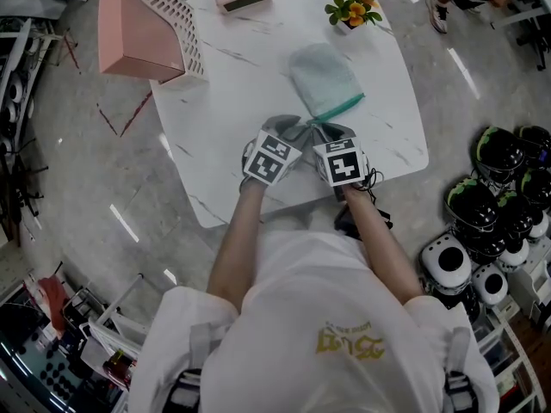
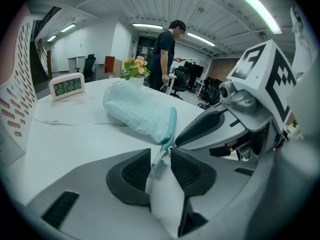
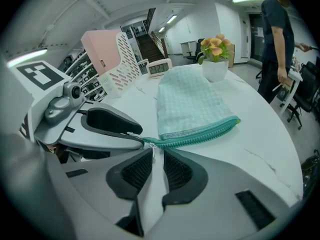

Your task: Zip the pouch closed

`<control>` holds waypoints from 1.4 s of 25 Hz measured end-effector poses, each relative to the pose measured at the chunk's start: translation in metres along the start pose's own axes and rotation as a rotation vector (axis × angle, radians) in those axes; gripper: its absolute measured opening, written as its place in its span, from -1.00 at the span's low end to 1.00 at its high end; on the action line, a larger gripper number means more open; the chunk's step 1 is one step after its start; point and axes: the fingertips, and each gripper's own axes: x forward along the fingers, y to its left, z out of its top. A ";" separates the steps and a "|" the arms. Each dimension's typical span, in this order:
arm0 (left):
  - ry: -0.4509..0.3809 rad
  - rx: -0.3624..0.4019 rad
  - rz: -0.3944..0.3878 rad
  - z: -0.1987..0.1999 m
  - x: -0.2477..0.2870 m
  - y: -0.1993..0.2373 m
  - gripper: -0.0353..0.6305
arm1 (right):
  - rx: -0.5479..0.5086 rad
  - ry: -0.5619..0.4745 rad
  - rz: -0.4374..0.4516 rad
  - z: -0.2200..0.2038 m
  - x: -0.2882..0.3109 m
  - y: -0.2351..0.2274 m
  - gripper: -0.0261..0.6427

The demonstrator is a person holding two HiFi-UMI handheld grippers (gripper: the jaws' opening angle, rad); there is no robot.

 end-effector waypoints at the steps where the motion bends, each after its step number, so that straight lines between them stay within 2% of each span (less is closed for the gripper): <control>1: 0.006 0.010 -0.002 0.001 0.001 -0.001 -0.47 | 0.000 0.000 0.002 0.000 0.001 0.000 -0.67; 4: 0.020 0.046 -0.001 0.000 0.006 -0.003 -0.56 | -0.009 0.016 0.008 -0.003 0.001 0.002 -0.69; 9: 0.031 0.081 0.005 -0.003 0.011 -0.007 -0.76 | -0.106 0.020 -0.018 -0.005 0.002 0.003 -0.74; 13: 0.035 0.084 -0.010 -0.004 0.013 -0.011 -0.77 | -0.142 0.012 -0.024 -0.005 0.002 0.004 -0.86; 35: 0.019 -0.003 -0.005 -0.003 0.002 -0.008 -0.78 | -0.211 0.020 -0.002 -0.003 -0.001 0.009 -0.87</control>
